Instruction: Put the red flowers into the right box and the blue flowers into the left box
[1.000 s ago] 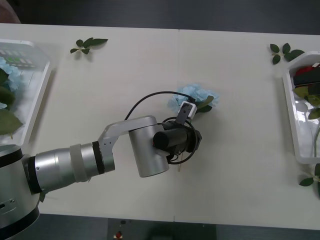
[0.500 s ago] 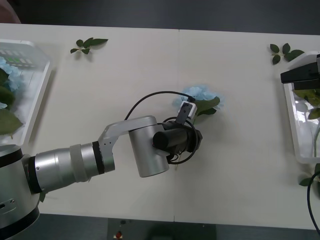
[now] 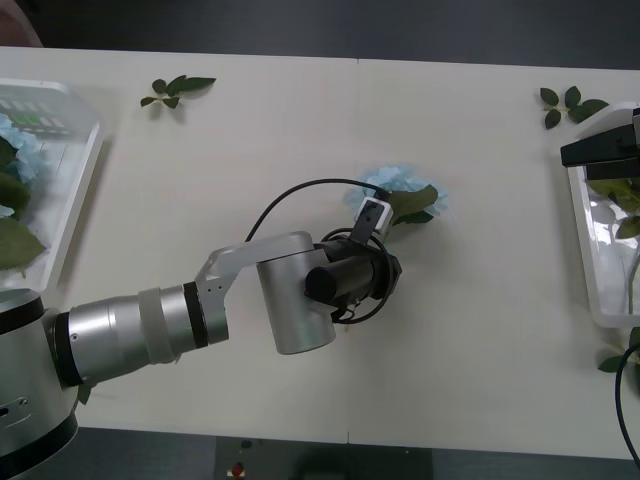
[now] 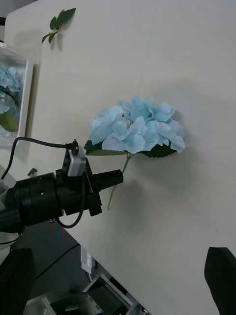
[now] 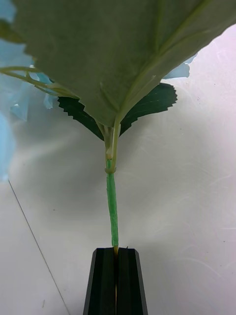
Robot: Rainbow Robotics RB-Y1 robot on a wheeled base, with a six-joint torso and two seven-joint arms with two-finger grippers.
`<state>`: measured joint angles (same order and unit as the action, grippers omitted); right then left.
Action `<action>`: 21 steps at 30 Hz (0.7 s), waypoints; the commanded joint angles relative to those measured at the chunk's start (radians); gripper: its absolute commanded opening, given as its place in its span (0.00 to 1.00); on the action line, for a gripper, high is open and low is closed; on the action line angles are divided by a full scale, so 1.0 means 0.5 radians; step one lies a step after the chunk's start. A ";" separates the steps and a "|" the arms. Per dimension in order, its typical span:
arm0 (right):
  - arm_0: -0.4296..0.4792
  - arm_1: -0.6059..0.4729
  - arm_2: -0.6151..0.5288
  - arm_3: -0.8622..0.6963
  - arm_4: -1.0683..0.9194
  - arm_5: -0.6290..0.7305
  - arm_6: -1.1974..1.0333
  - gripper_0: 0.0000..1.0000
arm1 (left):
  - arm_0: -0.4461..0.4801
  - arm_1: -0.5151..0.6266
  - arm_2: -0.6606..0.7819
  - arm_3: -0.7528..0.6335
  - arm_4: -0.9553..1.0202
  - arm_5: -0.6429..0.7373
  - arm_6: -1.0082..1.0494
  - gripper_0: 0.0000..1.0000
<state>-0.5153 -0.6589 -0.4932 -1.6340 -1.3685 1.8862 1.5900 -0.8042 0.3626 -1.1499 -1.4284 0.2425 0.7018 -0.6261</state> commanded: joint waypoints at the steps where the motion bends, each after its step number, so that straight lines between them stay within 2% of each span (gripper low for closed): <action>1: -0.049 -0.008 0.002 -0.064 -0.046 0.013 0.029 1.00 | -0.051 0.030 -0.010 -0.030 -0.010 -0.020 0.040 0.11; 3: -0.062 -0.008 -0.005 -0.064 -0.104 0.013 0.041 1.00 | -0.051 0.030 -0.010 -0.030 -0.043 -0.020 0.040 0.12; 5: -0.074 -0.008 -0.008 -0.064 -0.159 0.013 0.057 1.00 | -0.051 0.036 -0.010 -0.036 -0.077 -0.020 0.043 0.31; 6: -0.083 -0.008 -0.011 -0.064 -0.196 0.016 0.072 1.00 | -0.054 0.039 -0.010 -0.036 -0.111 -0.020 0.043 0.70; 7: -0.089 -0.008 -0.014 -0.064 -0.224 0.013 0.097 1.00 | -0.051 0.042 -0.010 -0.033 -0.132 -0.020 0.043 0.87; 8: -0.098 -0.005 -0.017 -0.064 -0.245 0.013 0.164 1.00 | -0.051 0.042 -0.010 -0.033 -0.138 -0.020 0.047 0.93; 10: -0.114 -0.001 -0.023 -0.064 -0.276 0.016 0.314 1.00 | -0.051 0.042 -0.013 -0.036 -0.132 -0.020 0.050 0.95; 21: -0.123 -0.001 -0.093 -0.064 -0.386 0.066 0.998 1.00 | -0.060 0.014 -0.056 -0.033 -0.074 -0.020 0.062 0.95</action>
<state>-0.5552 -0.6589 -0.5168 -1.6341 -1.5510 1.9201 1.9852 -0.8043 0.3630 -1.1751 -1.4284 0.2020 0.7018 -0.6250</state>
